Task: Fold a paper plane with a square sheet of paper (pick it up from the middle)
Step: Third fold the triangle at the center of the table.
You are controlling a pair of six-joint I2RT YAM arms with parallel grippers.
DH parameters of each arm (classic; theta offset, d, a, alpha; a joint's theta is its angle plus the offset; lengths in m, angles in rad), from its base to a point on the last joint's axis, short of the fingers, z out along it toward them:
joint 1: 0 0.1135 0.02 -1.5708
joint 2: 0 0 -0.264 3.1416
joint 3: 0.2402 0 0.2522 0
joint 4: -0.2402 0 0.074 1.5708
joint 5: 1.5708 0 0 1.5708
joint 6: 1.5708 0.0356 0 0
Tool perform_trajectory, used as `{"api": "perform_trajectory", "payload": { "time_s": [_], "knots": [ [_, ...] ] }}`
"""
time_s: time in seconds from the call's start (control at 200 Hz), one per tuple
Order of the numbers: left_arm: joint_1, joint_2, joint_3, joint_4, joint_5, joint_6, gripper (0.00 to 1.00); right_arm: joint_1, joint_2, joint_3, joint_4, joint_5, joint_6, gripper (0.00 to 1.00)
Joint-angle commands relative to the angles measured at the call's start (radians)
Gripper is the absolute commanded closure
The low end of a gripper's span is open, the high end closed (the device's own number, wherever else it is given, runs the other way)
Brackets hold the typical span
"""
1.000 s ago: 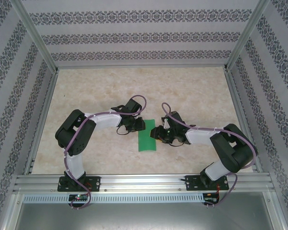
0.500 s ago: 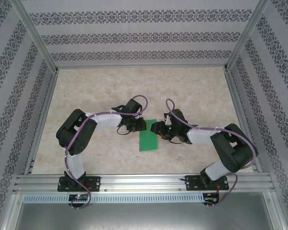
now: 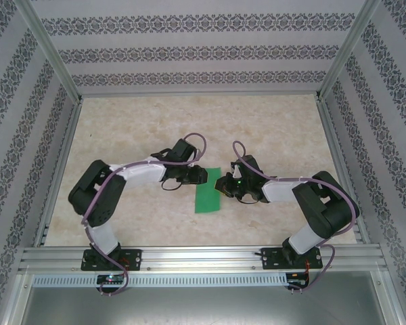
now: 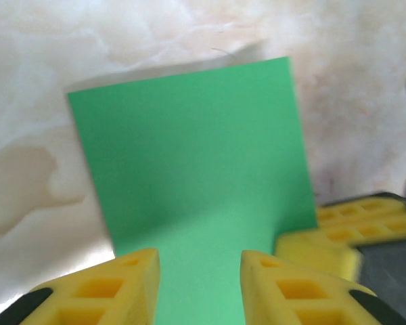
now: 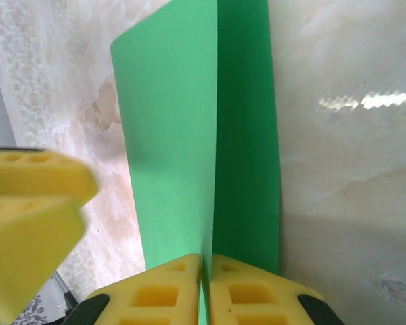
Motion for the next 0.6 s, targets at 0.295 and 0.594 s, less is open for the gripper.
{"api": "perform_trajectory", "payload": {
  "time_s": [0.295,0.594],
  "knots": [
    [-0.436,-0.251,-0.123,-0.114,-0.403,0.33,0.47,-0.006,-0.03,0.022,-0.027,0.021,0.028,0.91],
    [-0.569,-0.171,-0.113,-0.084,-0.557,0.368,0.4,-0.006,-0.03,0.01,-0.012,0.023,0.048,0.9]
  ]
}}
